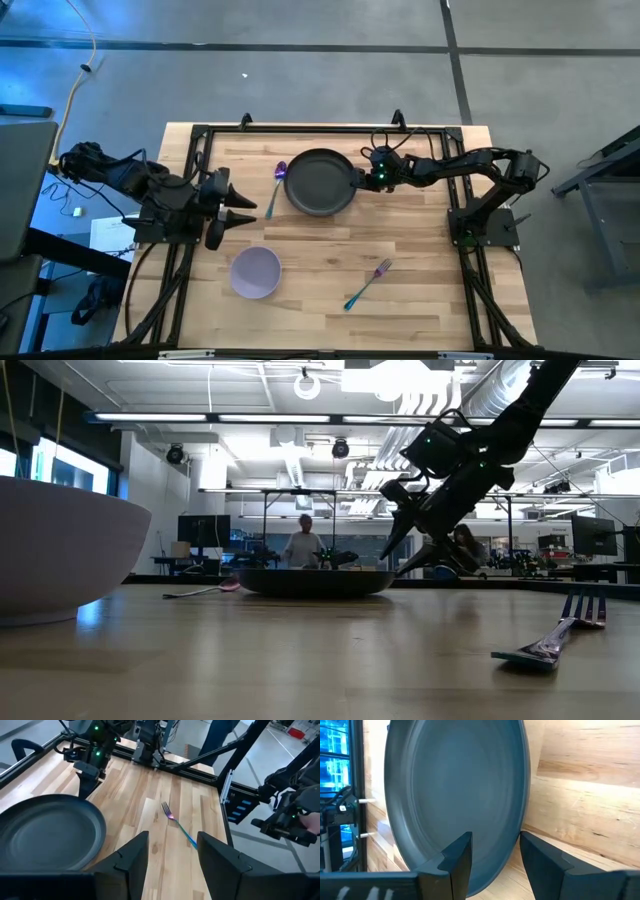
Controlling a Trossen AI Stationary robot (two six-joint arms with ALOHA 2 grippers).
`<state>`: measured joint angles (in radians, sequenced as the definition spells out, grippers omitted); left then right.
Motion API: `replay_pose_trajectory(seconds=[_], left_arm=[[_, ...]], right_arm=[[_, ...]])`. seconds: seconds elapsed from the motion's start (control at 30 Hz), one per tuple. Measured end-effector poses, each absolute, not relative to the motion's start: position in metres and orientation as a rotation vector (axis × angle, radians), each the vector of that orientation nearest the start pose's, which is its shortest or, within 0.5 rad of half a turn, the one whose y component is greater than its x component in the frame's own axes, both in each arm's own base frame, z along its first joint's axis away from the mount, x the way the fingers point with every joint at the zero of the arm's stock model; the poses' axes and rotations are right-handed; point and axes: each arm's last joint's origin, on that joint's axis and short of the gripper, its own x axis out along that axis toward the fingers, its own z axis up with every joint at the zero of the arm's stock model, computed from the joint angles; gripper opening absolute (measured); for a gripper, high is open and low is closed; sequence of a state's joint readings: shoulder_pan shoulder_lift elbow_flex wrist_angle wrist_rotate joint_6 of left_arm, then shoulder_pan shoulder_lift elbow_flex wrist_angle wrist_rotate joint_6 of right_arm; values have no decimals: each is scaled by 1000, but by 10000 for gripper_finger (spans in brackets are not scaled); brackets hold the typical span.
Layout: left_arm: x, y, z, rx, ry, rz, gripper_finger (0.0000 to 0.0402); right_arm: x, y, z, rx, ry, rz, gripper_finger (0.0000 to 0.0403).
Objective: Set table place
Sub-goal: Move the black plate to the center
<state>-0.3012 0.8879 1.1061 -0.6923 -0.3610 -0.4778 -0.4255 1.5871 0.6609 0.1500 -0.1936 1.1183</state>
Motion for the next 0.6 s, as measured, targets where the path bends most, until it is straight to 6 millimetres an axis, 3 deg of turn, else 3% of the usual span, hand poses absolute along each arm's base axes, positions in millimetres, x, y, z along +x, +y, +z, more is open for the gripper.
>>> replay_pose_trajectory(seconds=[0.6], left_arm=[[158,-37,373,-290,454,208,156]], right_arm=[[266,-114,142,1291,530,-612,155]])
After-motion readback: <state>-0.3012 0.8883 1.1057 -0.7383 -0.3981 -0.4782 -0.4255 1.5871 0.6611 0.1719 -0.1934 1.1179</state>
